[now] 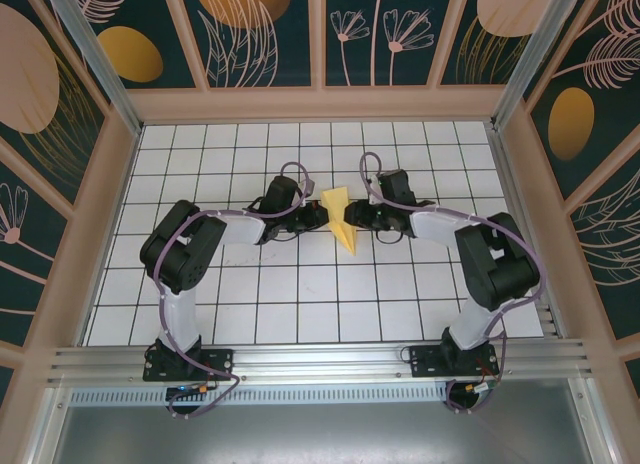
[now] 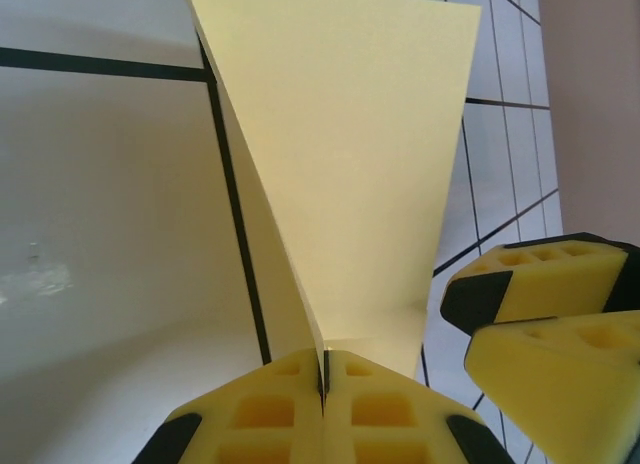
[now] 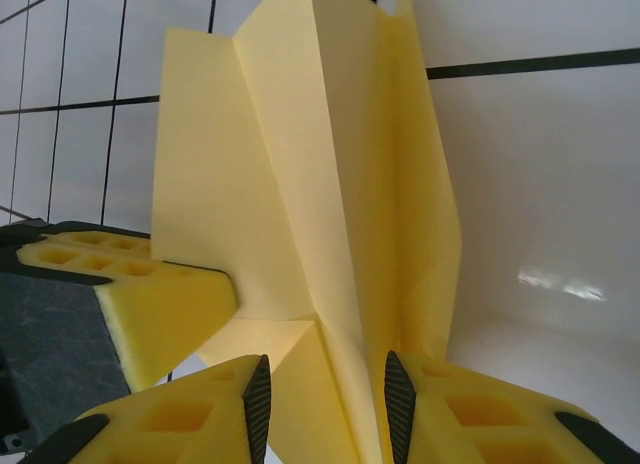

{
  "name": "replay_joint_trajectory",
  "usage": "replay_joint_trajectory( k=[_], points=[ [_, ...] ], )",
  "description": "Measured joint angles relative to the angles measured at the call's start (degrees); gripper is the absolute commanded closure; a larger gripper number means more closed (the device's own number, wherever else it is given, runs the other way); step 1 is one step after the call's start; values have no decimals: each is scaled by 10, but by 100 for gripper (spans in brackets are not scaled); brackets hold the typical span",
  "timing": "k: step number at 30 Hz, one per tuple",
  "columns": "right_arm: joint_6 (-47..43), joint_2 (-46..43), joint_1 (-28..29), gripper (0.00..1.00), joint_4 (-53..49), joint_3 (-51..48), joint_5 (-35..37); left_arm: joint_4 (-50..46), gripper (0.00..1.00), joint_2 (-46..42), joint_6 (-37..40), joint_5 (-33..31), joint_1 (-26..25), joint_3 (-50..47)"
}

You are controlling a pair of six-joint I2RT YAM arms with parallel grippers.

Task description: Fold a paper plane with a square sheet of paper (pick it up from the middle)

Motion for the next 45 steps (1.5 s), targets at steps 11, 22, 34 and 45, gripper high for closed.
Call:
replay_joint_trajectory(
  k=[11, 22, 34, 45],
  points=[
    [-15, 47, 7, 61, -23, 46, 0, -47, 100, 17, 17, -37, 0, 0],
    [-26, 56, 17, 52, -45, 49, 6, -65, 100, 21, 17, -44, 0, 11],
    [-30, 28, 17, 46, -48, 40, 20, -72, 100, 22, 17, -43, 0, 15],
    [-28, 28, 30, 56, -53, 18, -3, -73, 100, 22, 17, -43, 0, 16]
  ],
)
